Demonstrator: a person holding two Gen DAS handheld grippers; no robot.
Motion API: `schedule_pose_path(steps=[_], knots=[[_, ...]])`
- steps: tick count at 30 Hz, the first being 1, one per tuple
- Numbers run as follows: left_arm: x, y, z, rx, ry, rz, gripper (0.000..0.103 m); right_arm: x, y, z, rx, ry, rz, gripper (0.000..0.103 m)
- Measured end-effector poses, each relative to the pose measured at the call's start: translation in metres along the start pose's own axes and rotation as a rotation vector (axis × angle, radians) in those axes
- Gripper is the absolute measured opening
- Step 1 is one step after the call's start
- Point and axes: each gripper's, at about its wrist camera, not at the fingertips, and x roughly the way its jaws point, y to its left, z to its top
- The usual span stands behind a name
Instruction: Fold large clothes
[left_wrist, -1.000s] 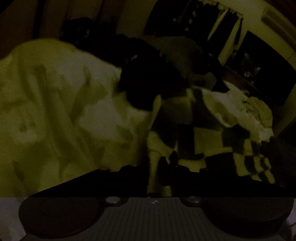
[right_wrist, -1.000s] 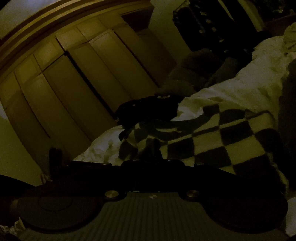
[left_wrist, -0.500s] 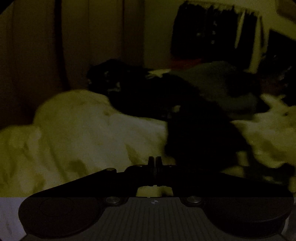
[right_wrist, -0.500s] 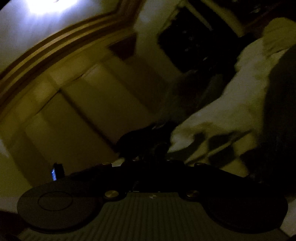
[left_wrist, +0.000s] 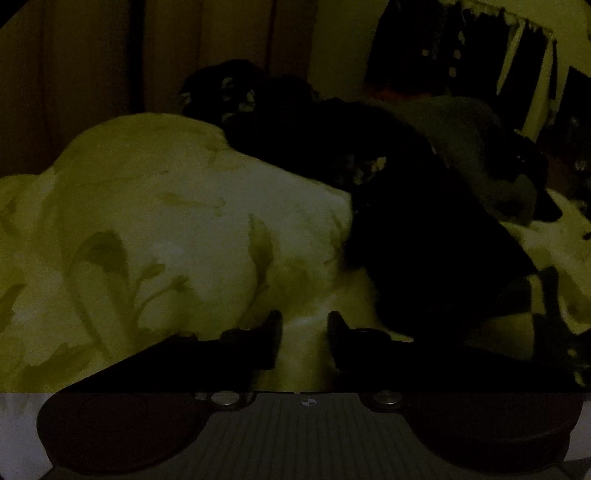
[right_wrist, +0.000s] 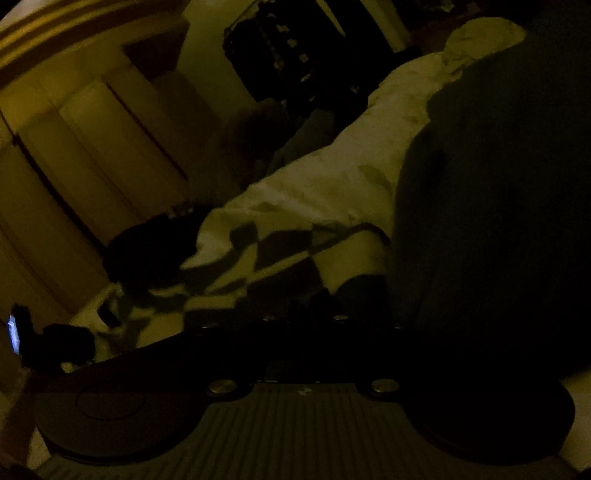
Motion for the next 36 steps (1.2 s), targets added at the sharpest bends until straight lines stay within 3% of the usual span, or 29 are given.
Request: schedule_pose_path(steps=[3,8,11,14,18,20,23,25,28,36], knots=[[-0.020,-0.002,-0.002,0.014,-0.029,-0.011,0.103,-0.005,0.004,-0.004,-0.029,-0.009,-0.010,0.022],[-0.077,-0.012,-0.015,0.153,-0.112,-0.045,0.103,-0.024,0.018,-0.010,-0.095,-0.091,-0.011,0.059],[-0.111,-0.011,-0.025,0.186,-0.142,-0.095,0.103,-0.048,0.037,-0.013,-0.183,-0.157,-0.008,0.059],[-0.132,-0.010,-0.043,0.160,-0.174,-0.154,0.103,-0.060,0.055,-0.014,-0.241,-0.161,0.035,0.059],[-0.112,-0.021,-0.073,0.161,-0.063,-0.232,0.103,-0.049,0.075,-0.023,-0.317,-0.041,0.076,0.057],[-0.094,-0.029,-0.090,0.153,0.008,-0.252,0.103,-0.037,0.075,-0.031,-0.329,0.014,0.056,0.056],[-0.067,-0.040,-0.113,0.189,0.040,-0.182,0.103,-0.021,0.061,-0.039,-0.290,0.097,-0.023,0.056],[-0.054,-0.042,-0.123,0.197,0.029,-0.145,0.103,-0.021,0.047,-0.038,-0.214,0.102,0.014,0.056],[-0.044,-0.036,-0.127,0.136,0.021,-0.157,0.103,-0.020,0.037,-0.035,-0.158,0.110,0.042,0.062],[-0.041,-0.035,-0.127,0.131,0.010,-0.147,0.103,-0.015,0.052,-0.046,-0.242,0.118,0.028,0.076]])
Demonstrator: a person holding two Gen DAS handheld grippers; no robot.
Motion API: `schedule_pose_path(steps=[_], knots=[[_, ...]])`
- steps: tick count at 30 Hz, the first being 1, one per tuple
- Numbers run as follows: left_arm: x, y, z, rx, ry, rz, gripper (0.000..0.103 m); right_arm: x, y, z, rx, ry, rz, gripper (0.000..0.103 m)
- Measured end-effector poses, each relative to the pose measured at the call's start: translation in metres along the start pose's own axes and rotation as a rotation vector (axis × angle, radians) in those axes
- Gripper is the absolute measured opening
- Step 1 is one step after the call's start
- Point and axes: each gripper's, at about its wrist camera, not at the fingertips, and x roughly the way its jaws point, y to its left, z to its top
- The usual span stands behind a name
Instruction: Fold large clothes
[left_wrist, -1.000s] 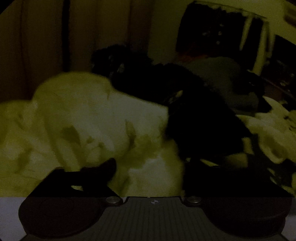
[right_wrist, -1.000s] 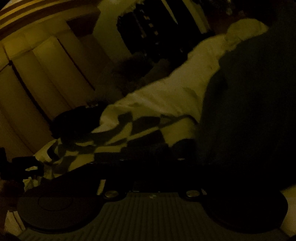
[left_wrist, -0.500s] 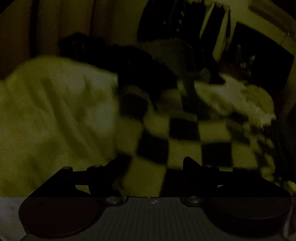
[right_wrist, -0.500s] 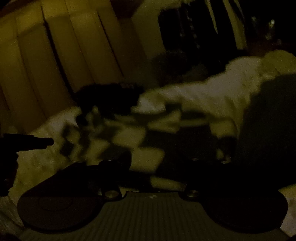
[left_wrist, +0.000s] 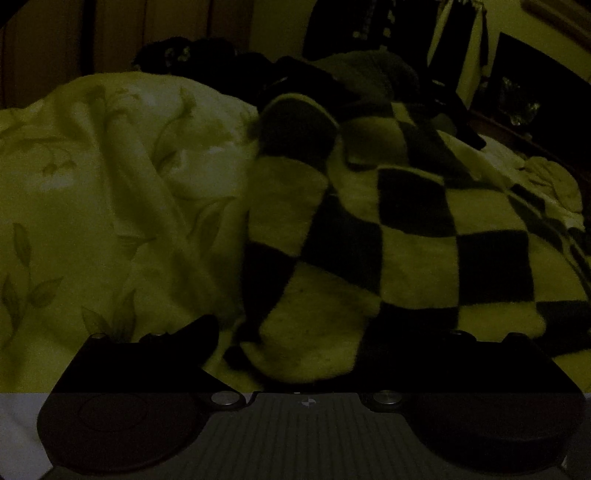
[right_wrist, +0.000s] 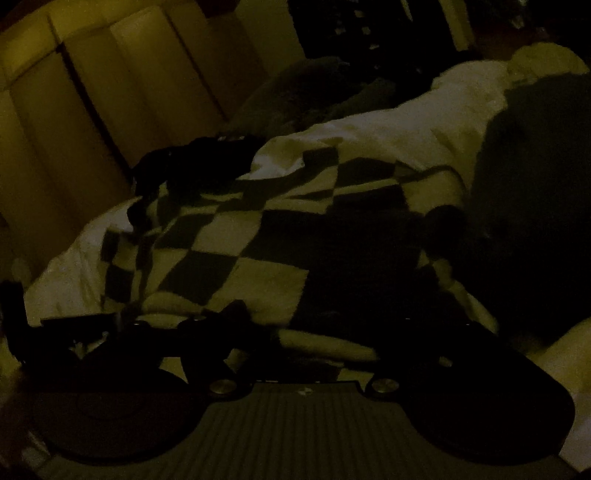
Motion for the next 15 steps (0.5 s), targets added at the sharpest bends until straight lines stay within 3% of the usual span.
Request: schedule_pose_path(steps=[8,15], knots=[[-0.017,0.001,-0.007,0.014,0.006,0.010,0.103,-0.005,0.007,-0.001,-0.012,0.005,-0.019,0.086],[-0.040,-0.004,-0.014,0.099,0.029,0.021,0.103,-0.032,0.024,0.000,-0.006,0.024,-0.009,0.088]])
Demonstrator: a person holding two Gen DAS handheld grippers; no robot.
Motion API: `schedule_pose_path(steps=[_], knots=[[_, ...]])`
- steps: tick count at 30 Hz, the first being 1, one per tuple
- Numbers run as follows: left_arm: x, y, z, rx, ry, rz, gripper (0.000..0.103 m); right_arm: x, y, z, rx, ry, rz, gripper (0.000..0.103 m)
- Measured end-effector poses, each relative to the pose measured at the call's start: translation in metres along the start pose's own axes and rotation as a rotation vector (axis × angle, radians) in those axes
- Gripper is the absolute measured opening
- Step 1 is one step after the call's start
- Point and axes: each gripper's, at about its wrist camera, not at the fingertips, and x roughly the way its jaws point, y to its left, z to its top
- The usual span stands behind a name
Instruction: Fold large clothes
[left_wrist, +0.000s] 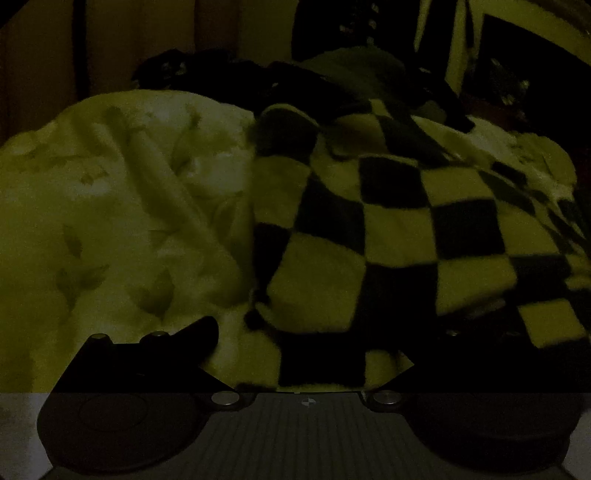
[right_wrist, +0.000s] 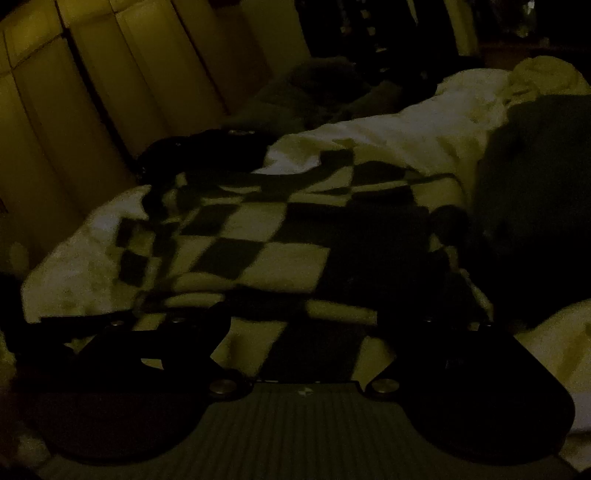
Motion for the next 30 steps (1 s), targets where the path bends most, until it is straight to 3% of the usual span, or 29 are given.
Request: schedule_pose_path(steps=[7,13,18,23,30], knots=[[-0.027,-0.003,-0.019,0.120,0.013,-0.006,0.103,-0.061,0.019,-0.003,-0.029,-0.015,0.029,0.090],[-0.066,0.043,-0.041,-0.012,0.044,-0.150,0.103,-0.116,0.020,-0.026,-0.065,0.009,-0.006,0.092],[-0.088,0.082,-0.054,-0.161,0.081,-0.213,0.103,-0.148,0.000,-0.054,0.024,0.031,-0.012,0.092],[-0.091,0.092,-0.080,-0.185,0.165,-0.317,0.103,-0.160,-0.014,-0.080,0.110,0.083,0.037,0.079],[-0.088,0.084,-0.100,-0.169,0.197,-0.318,0.103,-0.149,-0.011,-0.091,0.089,0.145,0.021,0.071]])
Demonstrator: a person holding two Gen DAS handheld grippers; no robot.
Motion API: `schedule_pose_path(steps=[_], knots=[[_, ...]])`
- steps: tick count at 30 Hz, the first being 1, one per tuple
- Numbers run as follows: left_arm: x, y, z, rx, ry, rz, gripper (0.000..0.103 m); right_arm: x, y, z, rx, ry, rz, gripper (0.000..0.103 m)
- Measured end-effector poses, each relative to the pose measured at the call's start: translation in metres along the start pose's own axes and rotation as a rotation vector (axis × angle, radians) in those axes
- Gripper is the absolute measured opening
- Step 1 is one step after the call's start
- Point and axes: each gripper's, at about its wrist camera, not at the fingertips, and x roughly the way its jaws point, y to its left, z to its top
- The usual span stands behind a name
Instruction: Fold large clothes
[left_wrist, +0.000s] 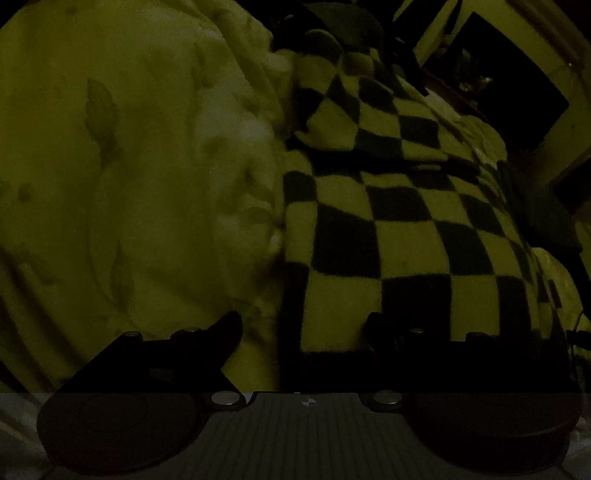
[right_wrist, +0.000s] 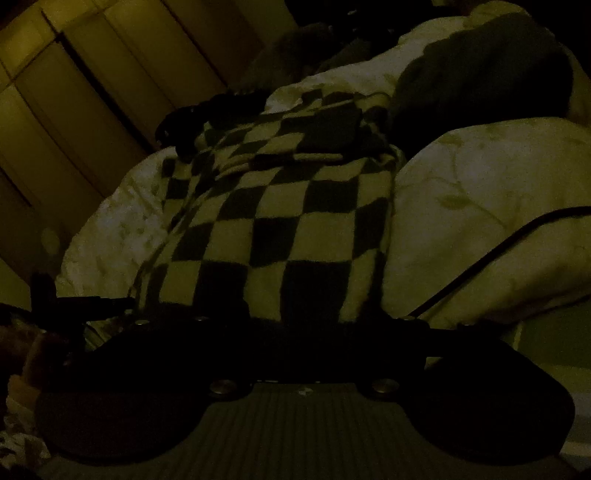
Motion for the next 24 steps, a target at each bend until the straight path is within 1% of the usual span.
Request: schedule_pose_path(steps=[2,4,6,7,9,11,14,15,16,19,24], knots=[[0.000,0.000,-0.001,0.000,0.000,0.000,0.103,0.002,0.001,-0.002,-0.029,0.005,-0.041,0.066],[0.001,0.000,-0.002,-0.003,-0.002,-0.008,0.103,-0.001,-0.001,-0.003,-0.018,-0.034,-0.093,0.065],[0.001,0.001,-0.003,-0.008,-0.004,-0.014,0.103,-0.004,-0.009,-0.001,0.023,-0.069,-0.083,0.065],[0.002,0.002,-0.004,-0.014,-0.002,-0.022,0.103,-0.004,-0.014,0.000,0.054,-0.070,-0.077,0.065],[0.003,0.004,-0.006,-0.030,0.010,-0.048,0.103,0.001,-0.022,-0.001,0.074,-0.025,-0.072,0.065],[0.005,0.006,-0.009,-0.035,0.036,-0.092,0.103,0.007,-0.021,-0.006,0.070,0.017,-0.066,0.064],[0.008,0.005,-0.017,-0.025,0.056,-0.111,0.103,0.015,-0.015,-0.011,0.056,0.094,0.050,0.064],[0.009,0.004,-0.019,-0.025,0.062,-0.119,0.103,0.018,-0.014,-0.012,0.048,0.115,0.070,0.064],[0.010,0.005,-0.020,-0.026,0.071,-0.131,0.103,0.022,-0.011,-0.014,0.030,0.135,0.072,0.064],[0.009,0.005,-0.025,-0.024,0.088,-0.153,0.103,0.025,-0.007,-0.017,0.003,0.156,0.048,0.062],[0.009,0.012,-0.035,-0.055,0.106,-0.172,0.103,0.022,-0.012,-0.019,0.024,0.164,0.072,0.055]])
